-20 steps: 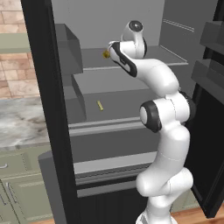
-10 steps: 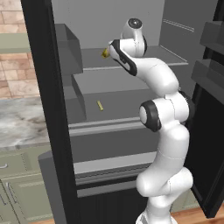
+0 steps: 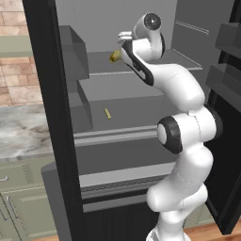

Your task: Pick the egg and butter from the fridge and place them by the bowl for mixing.

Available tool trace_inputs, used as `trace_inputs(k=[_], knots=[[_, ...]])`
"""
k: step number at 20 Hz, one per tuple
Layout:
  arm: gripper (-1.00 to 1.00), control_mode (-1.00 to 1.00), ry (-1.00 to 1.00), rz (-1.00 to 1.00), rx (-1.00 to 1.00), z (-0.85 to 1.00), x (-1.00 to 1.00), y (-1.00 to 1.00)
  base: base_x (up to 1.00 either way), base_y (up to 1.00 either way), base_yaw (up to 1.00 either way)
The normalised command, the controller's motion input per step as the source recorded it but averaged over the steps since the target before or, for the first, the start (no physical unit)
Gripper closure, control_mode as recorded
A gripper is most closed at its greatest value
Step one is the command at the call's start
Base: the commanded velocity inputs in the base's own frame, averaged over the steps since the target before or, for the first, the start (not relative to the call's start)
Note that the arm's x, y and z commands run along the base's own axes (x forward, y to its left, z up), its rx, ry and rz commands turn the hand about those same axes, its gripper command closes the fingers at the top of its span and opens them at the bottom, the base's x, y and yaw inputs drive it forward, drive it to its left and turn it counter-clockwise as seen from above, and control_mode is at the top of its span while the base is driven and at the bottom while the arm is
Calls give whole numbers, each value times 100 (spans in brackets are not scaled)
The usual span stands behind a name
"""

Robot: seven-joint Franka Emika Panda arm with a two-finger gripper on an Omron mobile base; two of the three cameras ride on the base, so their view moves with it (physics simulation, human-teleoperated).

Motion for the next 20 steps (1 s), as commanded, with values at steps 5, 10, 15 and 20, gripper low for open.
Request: trace_inputs(k=[5, 10, 15, 20], knots=[[100, -100, -22, 0, 0, 33, -100, 37, 0, 0, 0], [100, -100, -1, 0, 0, 0, -100, 50, 0, 0, 0], [100, -100, 8, 0, 3, 6, -100, 47, 0, 0, 0], [100, -100, 13, 0, 0, -56, -100, 13, 0, 0, 0]])
